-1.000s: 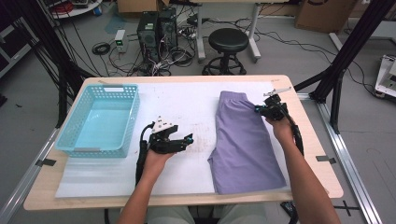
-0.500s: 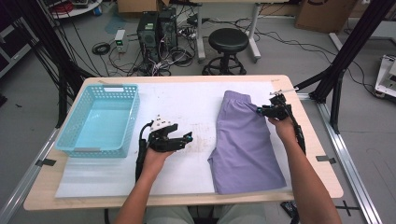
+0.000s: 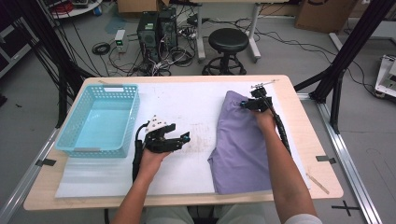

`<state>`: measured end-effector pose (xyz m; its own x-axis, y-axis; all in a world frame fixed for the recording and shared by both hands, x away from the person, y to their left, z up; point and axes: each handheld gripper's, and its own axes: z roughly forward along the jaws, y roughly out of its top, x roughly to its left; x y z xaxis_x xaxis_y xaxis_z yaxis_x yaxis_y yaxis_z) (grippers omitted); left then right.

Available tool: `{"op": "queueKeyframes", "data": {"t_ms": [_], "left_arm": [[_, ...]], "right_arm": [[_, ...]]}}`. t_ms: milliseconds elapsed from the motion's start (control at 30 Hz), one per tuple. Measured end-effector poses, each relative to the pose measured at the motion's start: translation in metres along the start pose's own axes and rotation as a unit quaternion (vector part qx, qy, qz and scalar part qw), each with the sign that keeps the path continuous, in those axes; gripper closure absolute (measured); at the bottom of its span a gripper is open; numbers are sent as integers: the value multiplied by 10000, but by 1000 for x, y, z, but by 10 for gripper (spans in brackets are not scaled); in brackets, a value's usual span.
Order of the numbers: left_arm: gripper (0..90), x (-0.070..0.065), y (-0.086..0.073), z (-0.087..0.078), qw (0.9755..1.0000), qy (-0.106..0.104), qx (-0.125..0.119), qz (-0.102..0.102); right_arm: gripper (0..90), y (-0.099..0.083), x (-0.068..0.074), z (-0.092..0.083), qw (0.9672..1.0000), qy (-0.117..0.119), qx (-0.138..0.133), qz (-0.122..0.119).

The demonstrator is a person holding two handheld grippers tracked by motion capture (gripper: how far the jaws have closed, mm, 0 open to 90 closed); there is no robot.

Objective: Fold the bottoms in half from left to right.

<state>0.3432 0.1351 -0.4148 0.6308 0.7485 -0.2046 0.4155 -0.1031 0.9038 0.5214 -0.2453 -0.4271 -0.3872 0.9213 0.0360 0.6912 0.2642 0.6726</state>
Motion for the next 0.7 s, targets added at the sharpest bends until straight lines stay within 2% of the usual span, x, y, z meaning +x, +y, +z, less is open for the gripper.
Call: {"op": "queueKeyframes", "data": {"t_ms": [67, 167, 233, 300, 433, 467, 567, 600, 633, 667, 700], "left_arm": [[279, 1, 0, 0, 10000, 14, 17, -15], [279, 2, -1, -1, 10000, 33, 10, -26], [279, 3, -1, -2, 10000, 35, 0, -9], [279, 4, -1, -3, 10000, 49, -31, -22], [279, 6, 0, -4, 9999, 60, -61, -62], [279, 6, 0, -5, 9999, 56, -64, -56], [279, 6, 0, -6, 10000, 36, -58, -52], [279, 6, 0, -7, 9999, 35, -79, -64], [279, 6, 0, -8, 9999, 48, -107, -110], [279, 6, 0, -8, 9999, 36, -99, -87], [279, 5, 1, -9, 9999, 27, -88, -71]], "right_arm": [[607, -2, -5, 2, 9995, -258, 163, -128], [570, -5, -13, 0, 9991, -358, 248, 3], [562, -6, -17, -2, 9995, -201, 194, 125], [558, -3, -15, -10, 9999, -68, -69, 93], [551, 8, 2, -26, 9975, 216, -676, -63], [540, 11, 8, -27, 9970, 314, -706, -93], [528, 25, 29, -22, 9953, 649, -678, -255], [535, 28, 38, -19, 9948, 644, -710, -354], [534, 32, 44, -13, 9953, 556, -603, -516], [534, 34, 50, -5, 9966, 410, -361, -611], [535, 34, 51, 0, 9972, 393, -262, -573]]}}
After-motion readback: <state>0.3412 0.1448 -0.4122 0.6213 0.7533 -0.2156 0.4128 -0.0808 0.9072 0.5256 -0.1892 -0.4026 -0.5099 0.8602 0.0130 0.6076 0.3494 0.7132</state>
